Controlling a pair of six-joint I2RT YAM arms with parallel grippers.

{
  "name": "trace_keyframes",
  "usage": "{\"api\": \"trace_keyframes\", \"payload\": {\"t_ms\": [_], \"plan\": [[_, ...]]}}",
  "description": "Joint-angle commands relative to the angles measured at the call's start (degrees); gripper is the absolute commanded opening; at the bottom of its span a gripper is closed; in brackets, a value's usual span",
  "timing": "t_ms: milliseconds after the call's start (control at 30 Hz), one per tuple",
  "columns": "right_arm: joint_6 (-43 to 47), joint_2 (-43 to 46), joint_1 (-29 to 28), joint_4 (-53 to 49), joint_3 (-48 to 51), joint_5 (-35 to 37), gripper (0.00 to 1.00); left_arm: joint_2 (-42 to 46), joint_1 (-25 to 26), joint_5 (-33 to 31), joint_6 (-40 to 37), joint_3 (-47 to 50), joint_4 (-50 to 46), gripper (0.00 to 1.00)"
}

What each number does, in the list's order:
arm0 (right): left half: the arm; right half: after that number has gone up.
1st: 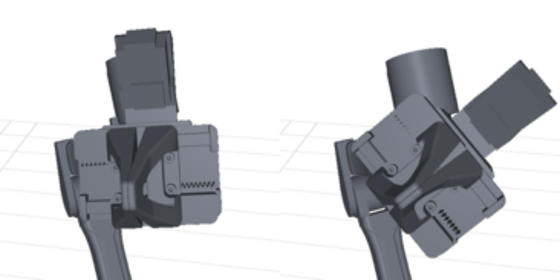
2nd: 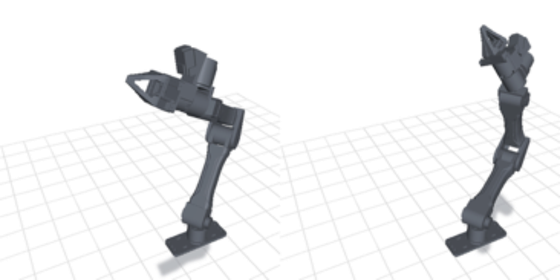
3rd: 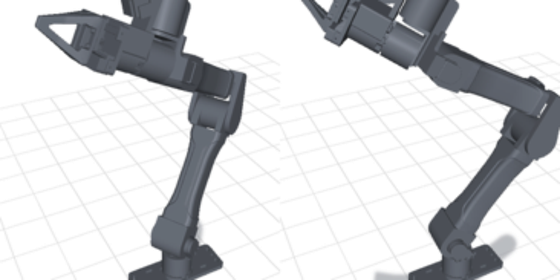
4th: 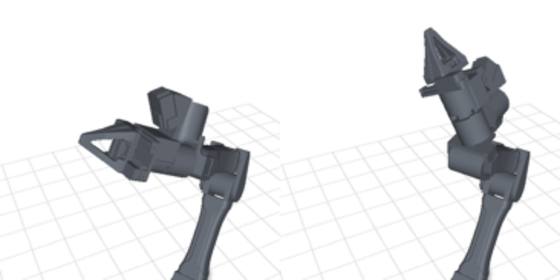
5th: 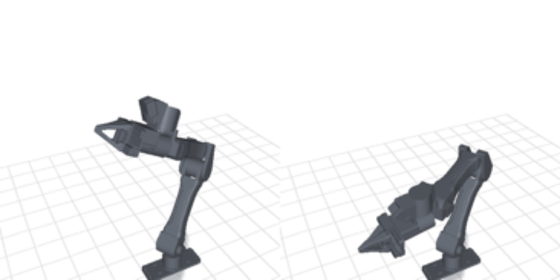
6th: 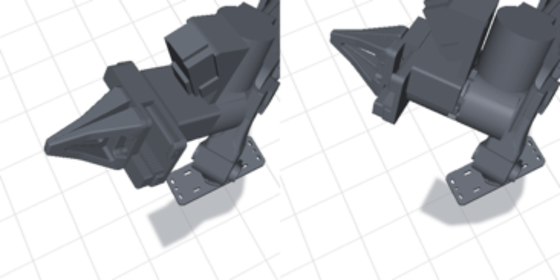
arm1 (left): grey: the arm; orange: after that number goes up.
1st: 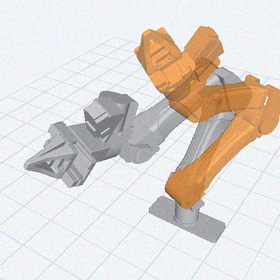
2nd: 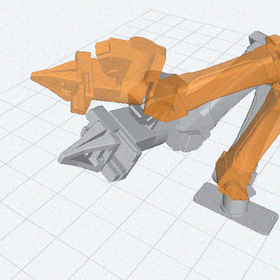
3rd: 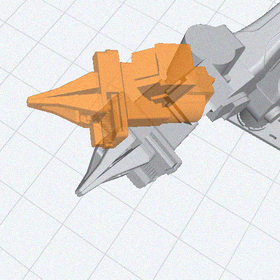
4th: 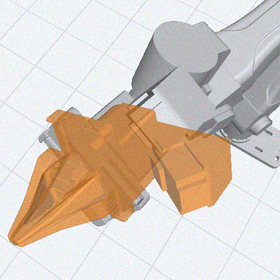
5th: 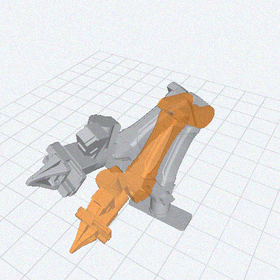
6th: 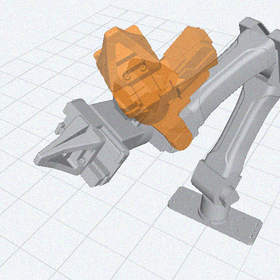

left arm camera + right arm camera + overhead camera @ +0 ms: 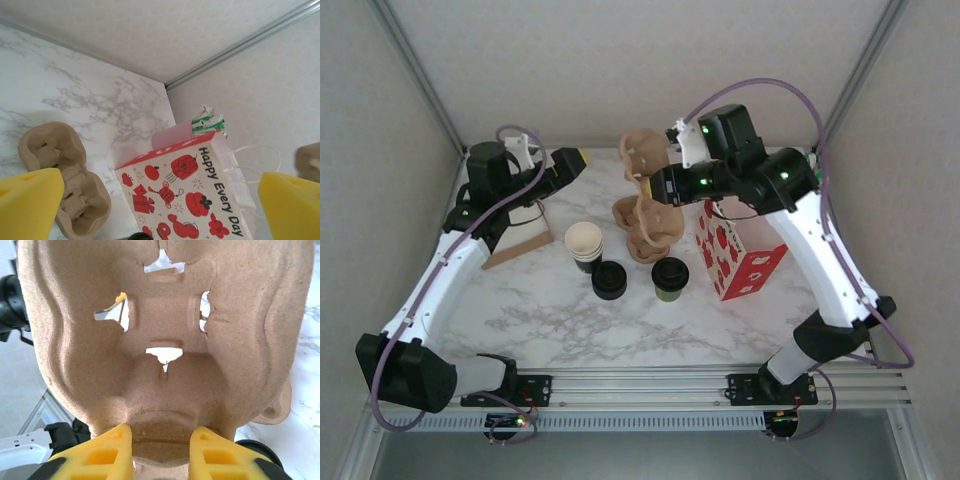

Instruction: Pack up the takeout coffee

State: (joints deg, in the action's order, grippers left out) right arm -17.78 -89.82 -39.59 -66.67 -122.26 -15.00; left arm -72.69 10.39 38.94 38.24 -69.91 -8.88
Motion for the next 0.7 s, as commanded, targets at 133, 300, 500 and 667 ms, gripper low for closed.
{"api": "trace_keyframes", "payload": {"t_ms": [133,300,500,667], "plan": [[-0.7,8.92,-0.15,-4.09,1.17,6.94,0.24,-3.04,8.9,-3.35,0.25,-4.01,0.27,1.0],[0.31,12.52,0.82,-9.03,1.38,13.66,0.24,-7.19,15.63,-4.63,0.61,-8.45,1.31,0.99],[2.06,14.24,3.28,-14.18,0.37,20.15,0.24,-11.81,23.37,-5.5,0.87,-13.52,2.66,0.97],[4.02,13.11,6.17,-17.39,-0.81,25.92,0.25,-15.37,26.9,-5.69,1.3,-16.72,3.48,0.93]]}}
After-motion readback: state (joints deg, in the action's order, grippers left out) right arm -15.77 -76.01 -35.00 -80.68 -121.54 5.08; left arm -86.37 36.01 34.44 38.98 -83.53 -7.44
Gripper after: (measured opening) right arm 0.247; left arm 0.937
